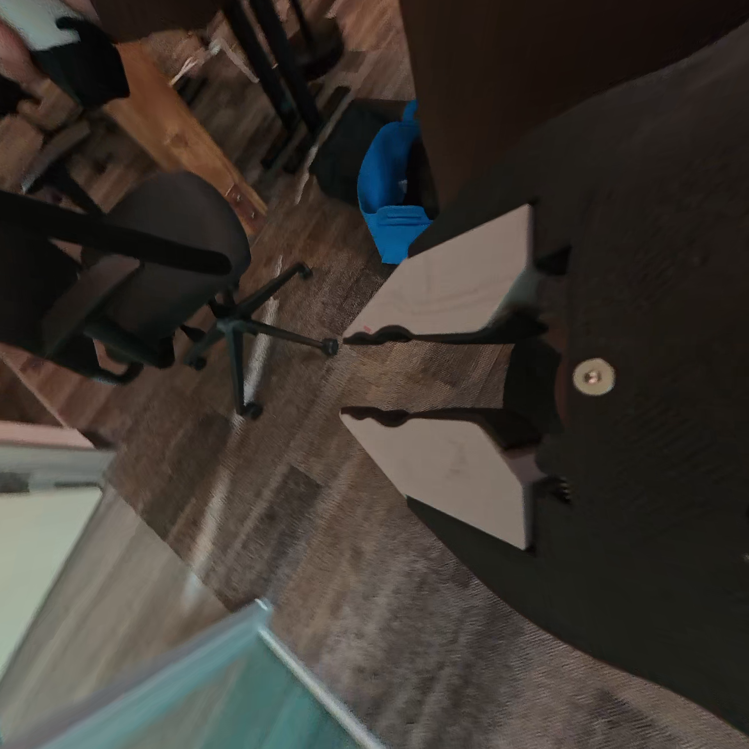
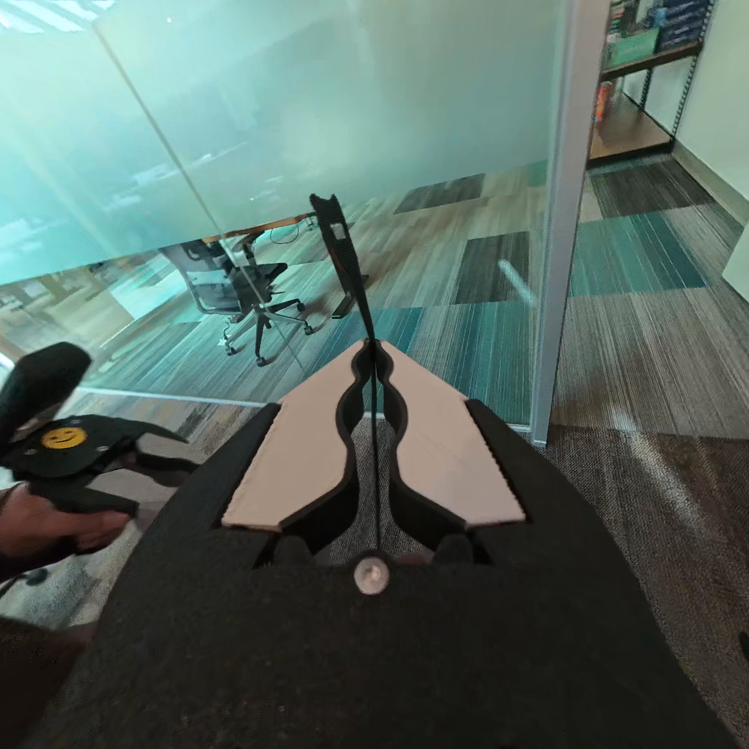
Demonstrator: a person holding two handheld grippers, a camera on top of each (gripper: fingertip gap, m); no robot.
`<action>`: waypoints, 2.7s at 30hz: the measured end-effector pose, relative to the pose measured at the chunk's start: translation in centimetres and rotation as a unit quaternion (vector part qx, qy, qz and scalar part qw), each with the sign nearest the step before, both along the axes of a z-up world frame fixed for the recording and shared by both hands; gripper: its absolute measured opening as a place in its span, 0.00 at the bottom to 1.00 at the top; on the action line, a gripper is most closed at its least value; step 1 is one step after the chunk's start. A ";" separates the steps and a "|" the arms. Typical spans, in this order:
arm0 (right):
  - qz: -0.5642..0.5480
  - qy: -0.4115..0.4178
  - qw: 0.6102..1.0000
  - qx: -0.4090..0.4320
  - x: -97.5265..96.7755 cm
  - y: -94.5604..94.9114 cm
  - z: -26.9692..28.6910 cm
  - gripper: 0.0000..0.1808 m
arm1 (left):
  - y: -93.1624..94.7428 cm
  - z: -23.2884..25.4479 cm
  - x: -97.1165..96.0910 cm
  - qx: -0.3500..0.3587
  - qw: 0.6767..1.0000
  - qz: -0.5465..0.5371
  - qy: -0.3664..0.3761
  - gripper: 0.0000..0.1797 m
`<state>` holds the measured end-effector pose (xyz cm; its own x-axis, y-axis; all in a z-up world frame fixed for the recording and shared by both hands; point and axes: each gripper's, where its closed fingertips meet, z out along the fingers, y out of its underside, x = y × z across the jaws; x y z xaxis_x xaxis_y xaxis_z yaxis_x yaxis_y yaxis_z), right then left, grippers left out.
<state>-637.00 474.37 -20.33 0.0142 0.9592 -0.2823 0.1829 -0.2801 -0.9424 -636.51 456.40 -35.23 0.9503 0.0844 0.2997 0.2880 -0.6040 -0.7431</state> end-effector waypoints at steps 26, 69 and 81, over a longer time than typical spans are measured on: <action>-0.032 -0.022 0.992 0.122 -26.1 58.6 3.1 0.00 | 77.5 -4.9 -26.1 -0.092 0.916 -0.389 0.040 0.15; 0.599 -0.030 0.798 0.059 -132.3 79.6 -2.7 0.00 | 95.1 -13.9 -117.2 -0.127 0.964 0.227 -0.051 0.15; 0.629 -0.053 0.775 0.021 -157.3 56.5 0.1 0.00 | 75.1 -11.2 -144.0 -0.083 0.965 0.248 -0.021 0.16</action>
